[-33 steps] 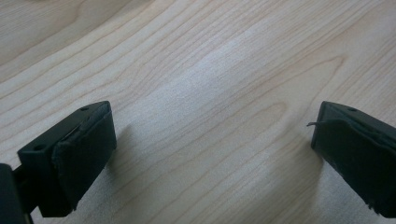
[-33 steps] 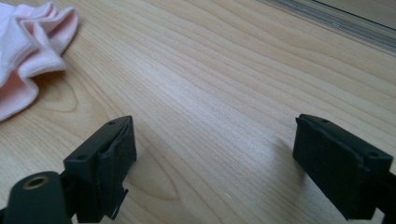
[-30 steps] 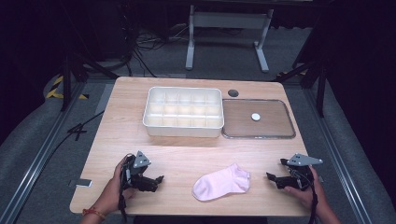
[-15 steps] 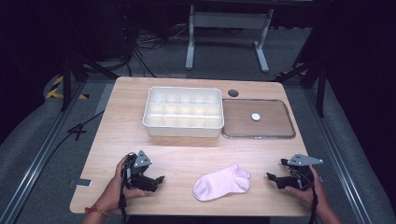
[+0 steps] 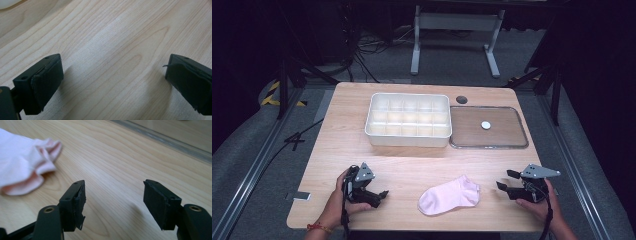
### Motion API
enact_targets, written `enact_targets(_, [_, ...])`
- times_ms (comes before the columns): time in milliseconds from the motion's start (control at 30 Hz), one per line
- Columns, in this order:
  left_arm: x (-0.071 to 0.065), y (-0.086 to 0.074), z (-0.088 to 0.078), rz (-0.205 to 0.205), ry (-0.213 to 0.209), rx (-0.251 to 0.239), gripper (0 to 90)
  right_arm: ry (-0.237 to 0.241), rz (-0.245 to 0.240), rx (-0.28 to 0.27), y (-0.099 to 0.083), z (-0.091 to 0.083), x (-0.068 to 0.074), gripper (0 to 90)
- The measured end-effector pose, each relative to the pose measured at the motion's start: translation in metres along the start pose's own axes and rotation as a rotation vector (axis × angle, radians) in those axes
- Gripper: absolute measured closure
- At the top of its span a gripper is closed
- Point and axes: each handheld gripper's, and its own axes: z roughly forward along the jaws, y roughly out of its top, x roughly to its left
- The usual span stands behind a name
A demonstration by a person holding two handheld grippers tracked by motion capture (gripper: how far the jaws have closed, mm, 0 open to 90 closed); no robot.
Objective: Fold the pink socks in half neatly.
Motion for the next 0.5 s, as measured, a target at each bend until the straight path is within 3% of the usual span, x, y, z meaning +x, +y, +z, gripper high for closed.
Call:
enact_targets(233, [-0.001,0.000,0.000,-0.001,0.007,0.001,2.0,0.037,-0.047,-0.041,0.016,-0.001,0.012,41.9])
enact_targets(500, [-0.006,0.000,0.000,-0.007,0.014,-0.005,2.8,0.096,-0.112,-0.062,0.037,0.003,0.032,54.4])
